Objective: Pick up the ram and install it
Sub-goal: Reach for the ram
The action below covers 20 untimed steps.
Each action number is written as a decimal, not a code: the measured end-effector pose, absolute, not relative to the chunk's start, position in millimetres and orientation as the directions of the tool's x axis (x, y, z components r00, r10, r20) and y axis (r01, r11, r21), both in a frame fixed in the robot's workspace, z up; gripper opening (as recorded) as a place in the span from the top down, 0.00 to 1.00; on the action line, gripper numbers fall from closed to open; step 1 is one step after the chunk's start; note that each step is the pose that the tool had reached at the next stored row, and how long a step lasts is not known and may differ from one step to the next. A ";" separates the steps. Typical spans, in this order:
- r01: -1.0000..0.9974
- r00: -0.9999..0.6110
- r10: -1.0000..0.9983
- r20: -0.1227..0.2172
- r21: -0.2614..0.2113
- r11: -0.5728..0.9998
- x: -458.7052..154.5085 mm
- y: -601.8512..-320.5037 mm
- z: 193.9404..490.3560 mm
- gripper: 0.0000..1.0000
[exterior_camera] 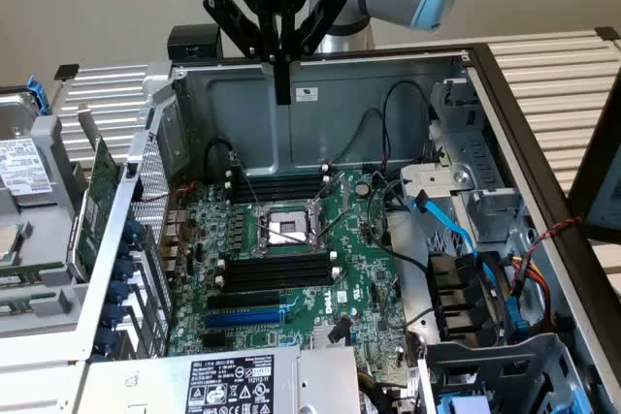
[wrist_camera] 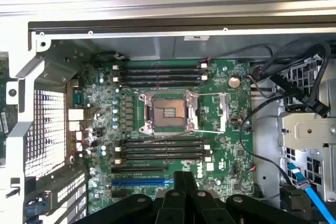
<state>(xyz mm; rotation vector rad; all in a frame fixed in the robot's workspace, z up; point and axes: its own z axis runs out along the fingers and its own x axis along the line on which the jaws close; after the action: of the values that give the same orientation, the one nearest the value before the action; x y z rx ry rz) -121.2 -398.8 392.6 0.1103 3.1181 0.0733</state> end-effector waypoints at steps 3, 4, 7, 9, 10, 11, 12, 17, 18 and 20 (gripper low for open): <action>0.070 -0.997 0.071 -0.019 0.048 0.996 -121.2 -398.8 392.6 0.90; 0.070 -0.997 0.071 -0.019 0.048 0.996 -121.2 -398.8 392.6 0.90; 0.070 -0.997 0.071 -0.019 0.048 0.996 -121.3 -398.8 392.6 0.90; 0.070 -0.997 0.071 -0.019 0.048 0.996 -121.2 -398.8 392.6 0.90; 0.070 -0.997 0.071 -0.019 0.048 0.996 -121.2 -398.8 392.6 0.90; 0.070 -0.997 0.071 -0.019 0.048 0.996 -121.2 -398.8 392.6 0.90; 0.070 -0.997 0.071 -0.019 0.048 0.996 -121.2 -398.8 392.6 0.90; 0.070 -0.997 0.071 -0.019 0.048 0.996 -127.7 -398.8 392.7 0.90; 0.070 -0.997 0.071 -0.019 0.048 0.996 -130.0 -398.8 392.7 0.90; 0.070 -0.997 0.071 -0.019 0.048 0.996 -137.0 -398.8 392.6 0.90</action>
<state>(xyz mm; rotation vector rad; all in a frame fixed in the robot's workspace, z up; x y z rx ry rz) -137.0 -398.8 392.6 0.1105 3.1181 0.0731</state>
